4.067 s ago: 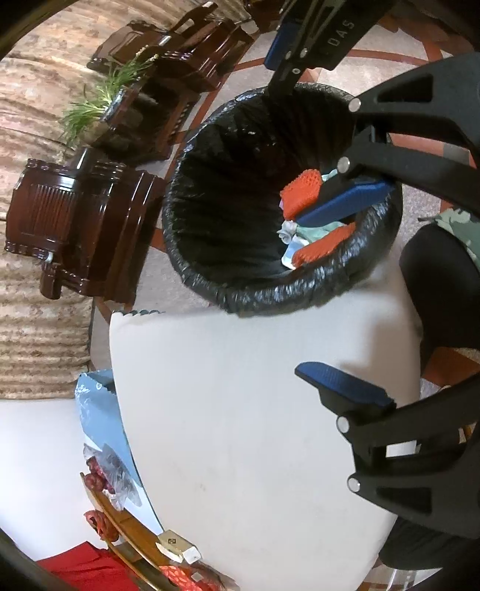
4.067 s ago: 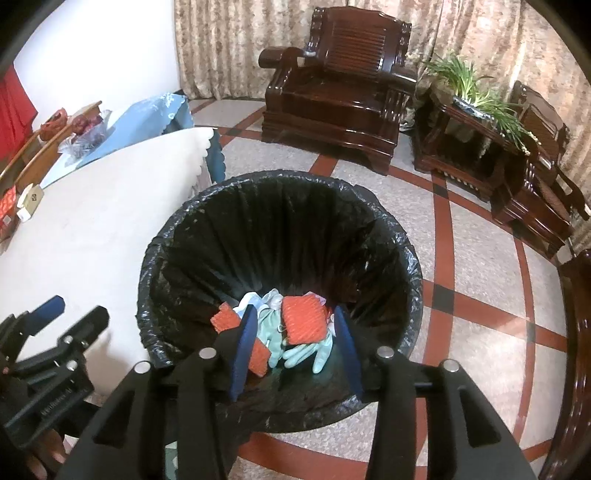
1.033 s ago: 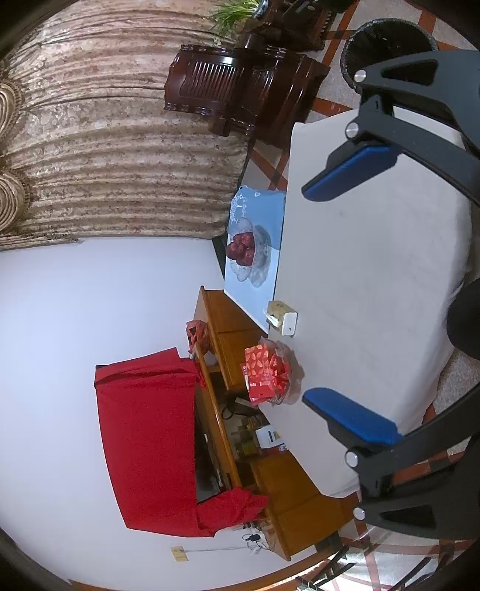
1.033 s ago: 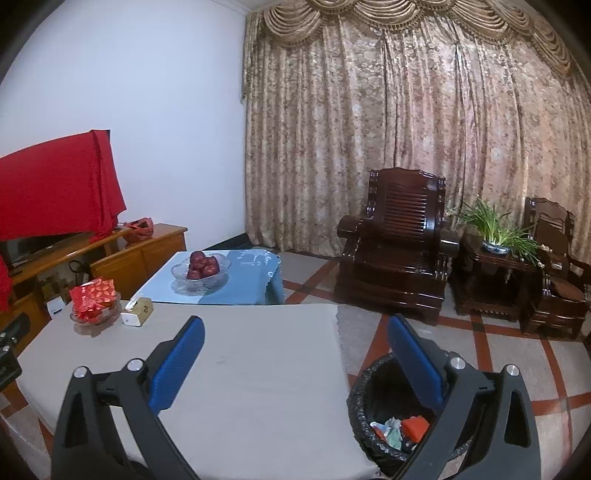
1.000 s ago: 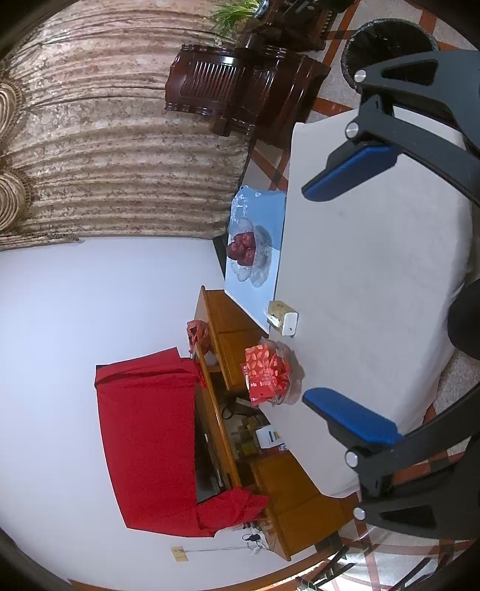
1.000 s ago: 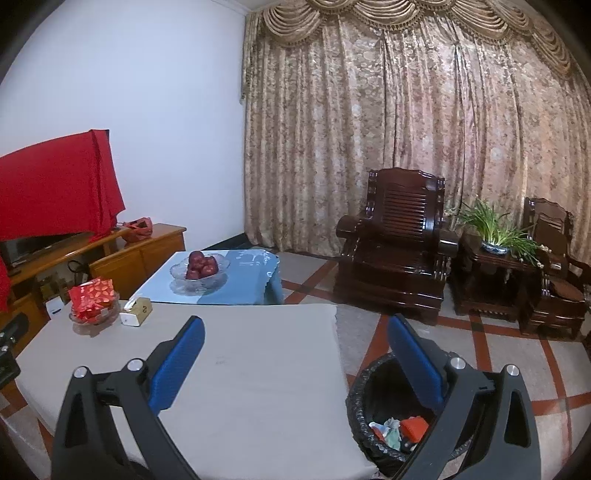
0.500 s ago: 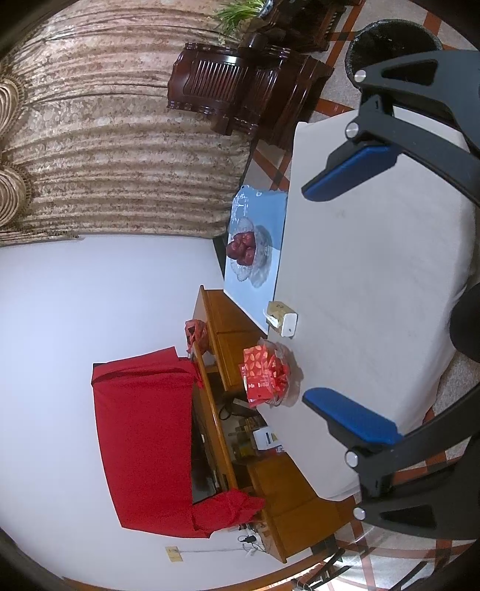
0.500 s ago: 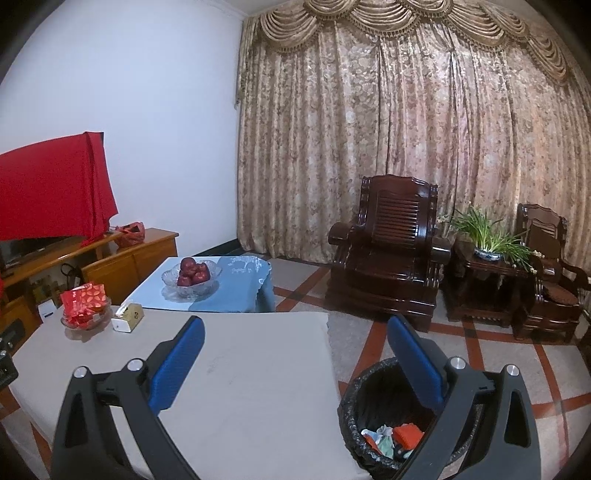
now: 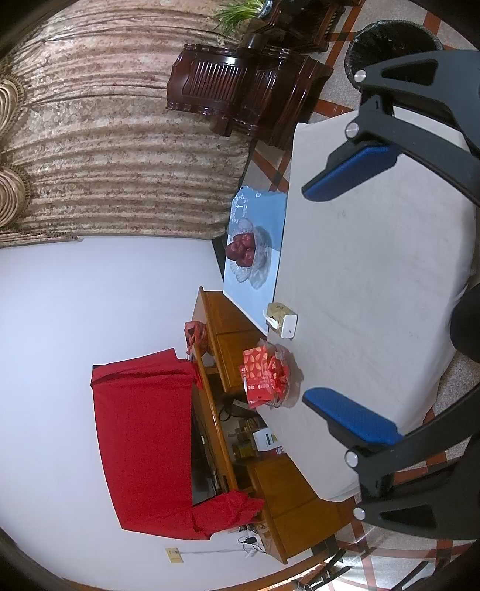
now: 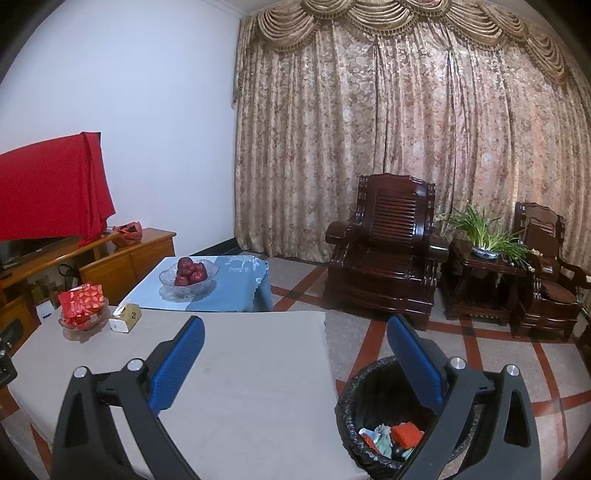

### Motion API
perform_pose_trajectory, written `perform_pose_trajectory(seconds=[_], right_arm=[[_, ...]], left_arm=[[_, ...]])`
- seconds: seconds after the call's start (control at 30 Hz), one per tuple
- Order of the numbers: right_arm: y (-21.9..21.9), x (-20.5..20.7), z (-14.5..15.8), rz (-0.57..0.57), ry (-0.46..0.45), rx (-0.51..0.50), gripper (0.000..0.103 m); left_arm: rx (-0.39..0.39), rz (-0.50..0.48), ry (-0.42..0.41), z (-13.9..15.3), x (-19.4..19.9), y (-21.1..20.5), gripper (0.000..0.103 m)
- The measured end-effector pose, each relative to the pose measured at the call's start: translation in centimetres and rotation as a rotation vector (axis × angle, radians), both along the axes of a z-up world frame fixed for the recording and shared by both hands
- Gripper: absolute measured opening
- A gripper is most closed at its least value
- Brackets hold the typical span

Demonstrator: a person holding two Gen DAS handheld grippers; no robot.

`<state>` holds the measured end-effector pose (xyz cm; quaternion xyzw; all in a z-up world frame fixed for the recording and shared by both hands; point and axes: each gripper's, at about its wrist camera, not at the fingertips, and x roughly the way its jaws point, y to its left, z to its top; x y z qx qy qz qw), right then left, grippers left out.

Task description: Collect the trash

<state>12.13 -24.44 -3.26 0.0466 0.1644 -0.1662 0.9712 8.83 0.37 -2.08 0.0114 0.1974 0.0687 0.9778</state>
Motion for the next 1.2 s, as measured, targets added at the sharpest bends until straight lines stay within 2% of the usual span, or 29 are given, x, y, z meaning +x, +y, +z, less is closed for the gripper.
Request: perform_pose_trajectory(seconds=[1.2], right_arm=[[0.23, -0.29, 0.72, 0.001, -0.009, -0.005, 0.097]], left_arm=[[-0.002, -0.004, -0.001, -0.12, -0.75, -0.65, 0.098]])
